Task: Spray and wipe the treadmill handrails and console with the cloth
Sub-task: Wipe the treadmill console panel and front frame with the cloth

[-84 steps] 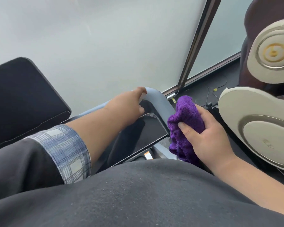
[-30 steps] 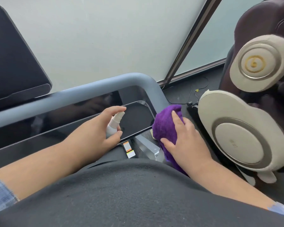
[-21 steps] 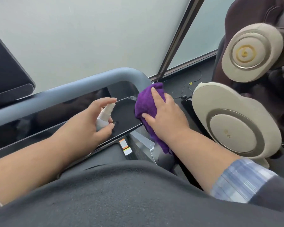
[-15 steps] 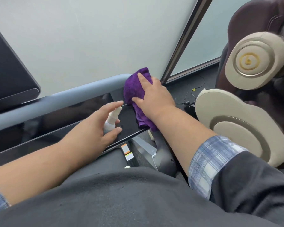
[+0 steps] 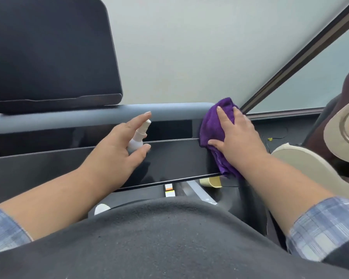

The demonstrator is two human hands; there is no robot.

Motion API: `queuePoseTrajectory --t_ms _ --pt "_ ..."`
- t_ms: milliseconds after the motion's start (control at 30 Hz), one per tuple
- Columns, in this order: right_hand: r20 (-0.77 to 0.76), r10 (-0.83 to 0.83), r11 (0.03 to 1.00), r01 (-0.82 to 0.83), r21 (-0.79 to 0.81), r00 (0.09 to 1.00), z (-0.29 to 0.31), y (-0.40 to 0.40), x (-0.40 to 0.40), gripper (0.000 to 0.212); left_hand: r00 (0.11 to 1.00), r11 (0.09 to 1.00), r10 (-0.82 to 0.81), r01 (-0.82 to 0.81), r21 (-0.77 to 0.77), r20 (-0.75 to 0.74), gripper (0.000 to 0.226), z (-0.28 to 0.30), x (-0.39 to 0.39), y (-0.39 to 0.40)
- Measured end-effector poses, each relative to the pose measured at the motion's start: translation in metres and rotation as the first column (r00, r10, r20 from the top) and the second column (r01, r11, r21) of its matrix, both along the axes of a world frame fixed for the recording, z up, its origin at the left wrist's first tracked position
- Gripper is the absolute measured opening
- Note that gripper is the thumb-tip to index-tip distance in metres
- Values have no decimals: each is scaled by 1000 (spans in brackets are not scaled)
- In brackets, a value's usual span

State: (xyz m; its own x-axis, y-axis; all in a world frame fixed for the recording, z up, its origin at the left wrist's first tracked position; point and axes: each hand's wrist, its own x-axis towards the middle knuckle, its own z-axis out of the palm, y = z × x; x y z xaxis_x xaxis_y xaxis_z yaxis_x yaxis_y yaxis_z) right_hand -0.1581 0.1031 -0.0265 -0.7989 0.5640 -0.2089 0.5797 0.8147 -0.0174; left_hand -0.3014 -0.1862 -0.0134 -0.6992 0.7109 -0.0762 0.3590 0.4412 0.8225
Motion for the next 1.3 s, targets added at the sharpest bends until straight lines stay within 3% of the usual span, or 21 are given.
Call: queuePoseTrajectory --t_ms 67,167,267,367,467,633,733,867,1000,1100,1300 --pt "53 182 981 -185 55 982 7 5 -32 97 999 999 37 -37 4 -14 73 1 -2 -9" --pt "60 463 884 -465 34 884 11 -12 -72 96 995 995 99 -99 27 -5 71 2 -8 -16" --pt "1 593 805 -593 21 805 4 -59 -106 94 990 990 138 -138 21 3 71 3 -12 -15" --pt "-75 591 805 -593 1 803 -2 -87 -119 93 996 996 90 -90 14 -3 71 5 -9 -8" --pt "-126 573 813 -581 -34 810 0 -65 -106 91 998 998 60 -60 -9 2 72 6 -8 -3" --pt "-60 316 939 -321 -122 947 11 11 -63 93 993 992 115 -114 -47 10 69 13 -16 -13" --pt "-53 249 959 -254 -127 967 13 25 -52 92 988 986 153 -153 -66 0 67 17 -20 -21" --pt "-31 344 939 -343 14 939 11 -9 -70 98 985 981 175 -175 -82 -4 67 20 -21 -28" --pt "-100 482 875 -485 -8 871 -2 -91 -114 98 990 985 140 -141 -95 -19 67 23 -22 -37" --pt "-131 481 874 -485 -3 867 -10 -138 -145 89 990 986 129 -134 -100 -53 63 28 -21 -39" --pt "-183 463 878 -477 -40 867 -6 -93 -127 87 996 994 71 -74 -81 -45 66 25 -22 -25"
